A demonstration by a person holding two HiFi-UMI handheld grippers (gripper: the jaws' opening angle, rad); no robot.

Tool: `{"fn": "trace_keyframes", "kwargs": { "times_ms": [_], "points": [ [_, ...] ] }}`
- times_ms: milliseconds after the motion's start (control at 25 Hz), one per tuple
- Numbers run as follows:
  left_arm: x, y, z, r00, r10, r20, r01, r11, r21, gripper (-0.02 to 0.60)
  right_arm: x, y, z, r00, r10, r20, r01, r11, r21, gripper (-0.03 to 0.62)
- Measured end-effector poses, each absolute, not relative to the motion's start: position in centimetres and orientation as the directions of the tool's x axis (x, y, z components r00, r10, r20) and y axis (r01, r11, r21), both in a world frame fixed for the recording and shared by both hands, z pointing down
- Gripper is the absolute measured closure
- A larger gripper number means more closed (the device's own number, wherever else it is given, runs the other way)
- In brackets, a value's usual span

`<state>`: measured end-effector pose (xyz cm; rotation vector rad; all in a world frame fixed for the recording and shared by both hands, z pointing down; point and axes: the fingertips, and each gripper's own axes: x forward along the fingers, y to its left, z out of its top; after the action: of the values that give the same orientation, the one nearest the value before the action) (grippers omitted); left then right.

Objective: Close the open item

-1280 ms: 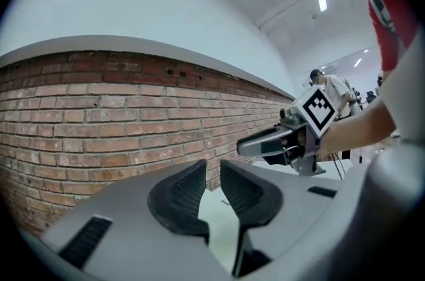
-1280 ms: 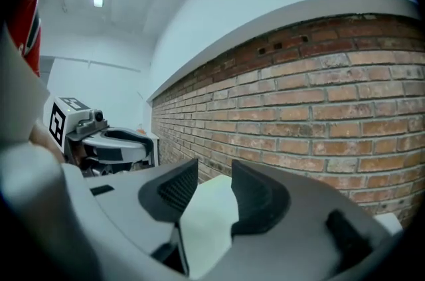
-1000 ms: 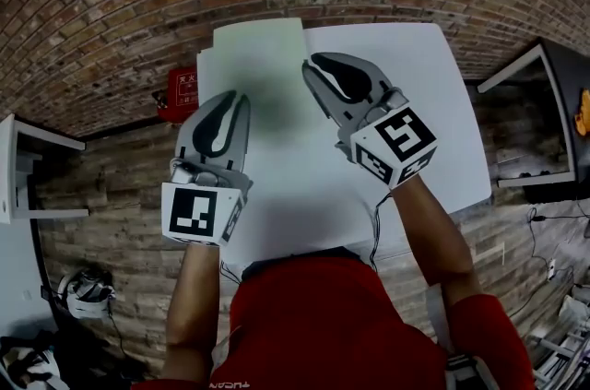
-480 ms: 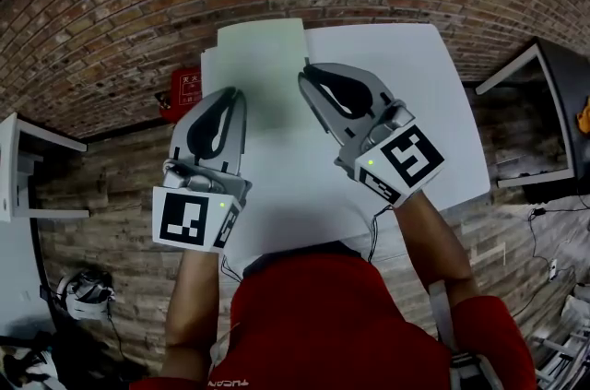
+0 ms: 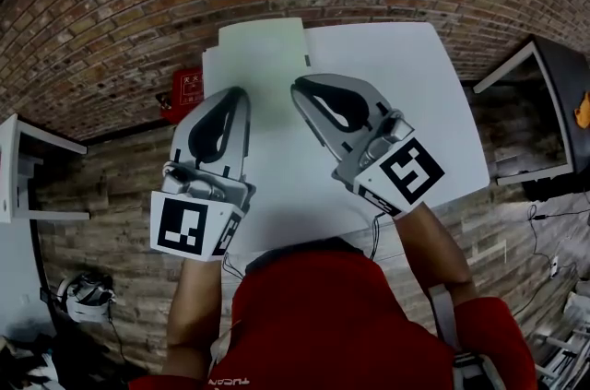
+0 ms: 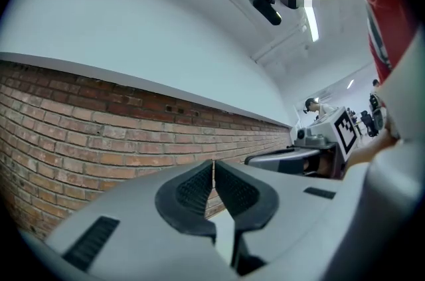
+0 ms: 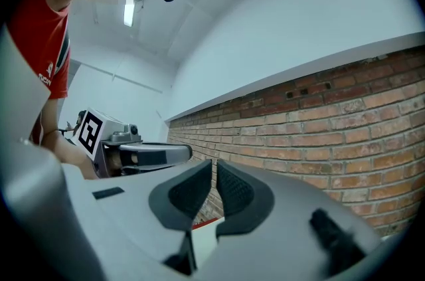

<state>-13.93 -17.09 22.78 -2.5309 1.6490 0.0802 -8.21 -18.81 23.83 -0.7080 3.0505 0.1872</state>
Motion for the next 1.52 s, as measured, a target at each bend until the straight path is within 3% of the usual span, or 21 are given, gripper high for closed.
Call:
{"fn": "trace_keyframes", "kwargs": {
  "times_ms": [760,1520],
  "points": [
    [-10.7,-15.5,24.2,0.481,-0.873,-0.087,-0.877,-0.478,-0.048,0.569,-9.1,-16.0,24.2,-0.907,-0.418,-0.059,-0.422,0.900,0.108,0.561],
    [-10.5,-14.4,24.3,0.475,-0.875,-0.090,-0.879,-0.475,-0.025,0.569,-8.6,-14.8,24.4,-0.906,-0.418,-0.063,-0.422,0.900,0.106,0.563]
  ]
}}
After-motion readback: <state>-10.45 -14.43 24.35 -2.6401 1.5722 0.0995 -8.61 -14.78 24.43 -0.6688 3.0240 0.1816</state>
